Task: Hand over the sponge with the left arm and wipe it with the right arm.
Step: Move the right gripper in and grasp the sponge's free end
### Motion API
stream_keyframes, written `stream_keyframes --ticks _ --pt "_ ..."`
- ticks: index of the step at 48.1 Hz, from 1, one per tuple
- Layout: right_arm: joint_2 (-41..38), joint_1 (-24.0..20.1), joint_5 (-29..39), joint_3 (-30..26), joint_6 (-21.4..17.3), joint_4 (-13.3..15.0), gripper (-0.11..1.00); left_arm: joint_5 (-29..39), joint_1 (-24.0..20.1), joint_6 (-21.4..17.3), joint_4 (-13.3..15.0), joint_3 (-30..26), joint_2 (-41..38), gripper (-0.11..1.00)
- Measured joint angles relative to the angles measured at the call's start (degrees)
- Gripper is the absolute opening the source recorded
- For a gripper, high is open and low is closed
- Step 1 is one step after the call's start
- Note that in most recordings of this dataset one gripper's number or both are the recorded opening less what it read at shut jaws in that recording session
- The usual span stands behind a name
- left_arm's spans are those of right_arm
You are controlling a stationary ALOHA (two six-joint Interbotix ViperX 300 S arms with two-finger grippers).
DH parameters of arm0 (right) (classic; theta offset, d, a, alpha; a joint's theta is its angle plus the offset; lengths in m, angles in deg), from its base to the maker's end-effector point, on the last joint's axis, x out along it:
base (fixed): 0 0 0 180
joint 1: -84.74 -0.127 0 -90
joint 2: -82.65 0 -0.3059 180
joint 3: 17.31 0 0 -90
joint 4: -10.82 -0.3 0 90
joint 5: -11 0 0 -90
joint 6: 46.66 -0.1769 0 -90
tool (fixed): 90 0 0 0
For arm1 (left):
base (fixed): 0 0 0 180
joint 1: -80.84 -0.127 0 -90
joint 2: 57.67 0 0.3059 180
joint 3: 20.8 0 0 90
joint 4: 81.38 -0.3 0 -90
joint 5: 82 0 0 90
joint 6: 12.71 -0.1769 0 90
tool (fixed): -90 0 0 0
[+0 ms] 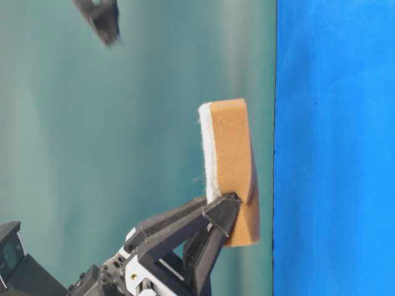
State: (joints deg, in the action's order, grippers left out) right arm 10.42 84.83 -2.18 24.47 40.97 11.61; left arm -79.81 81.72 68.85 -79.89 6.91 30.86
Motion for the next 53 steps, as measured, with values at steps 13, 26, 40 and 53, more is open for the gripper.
stream_keyframes --ticks 13,26,40,53 --pt "-10.9 -1.4 2.0 -7.4 -0.4 -0.1 0.73 0.0 -0.2 -0.3 0.0 0.0 0.0 0.19" --pt "-18.2 -1.2 6.8 -12.8 -1.8 -0.4 0.73 0.0 -0.2 -0.7 0.0 0.0 0.1 0.2" --pt "-22.9 -0.6 7.7 -15.0 -2.0 -0.4 0.73 0.1 -0.4 -1.6 -0.1 0.0 0.0 0.19" --pt "-23.9 -0.6 8.3 -15.6 -1.6 -0.3 0.63 0.1 -0.4 -1.8 0.0 0.0 0.0 0.19"
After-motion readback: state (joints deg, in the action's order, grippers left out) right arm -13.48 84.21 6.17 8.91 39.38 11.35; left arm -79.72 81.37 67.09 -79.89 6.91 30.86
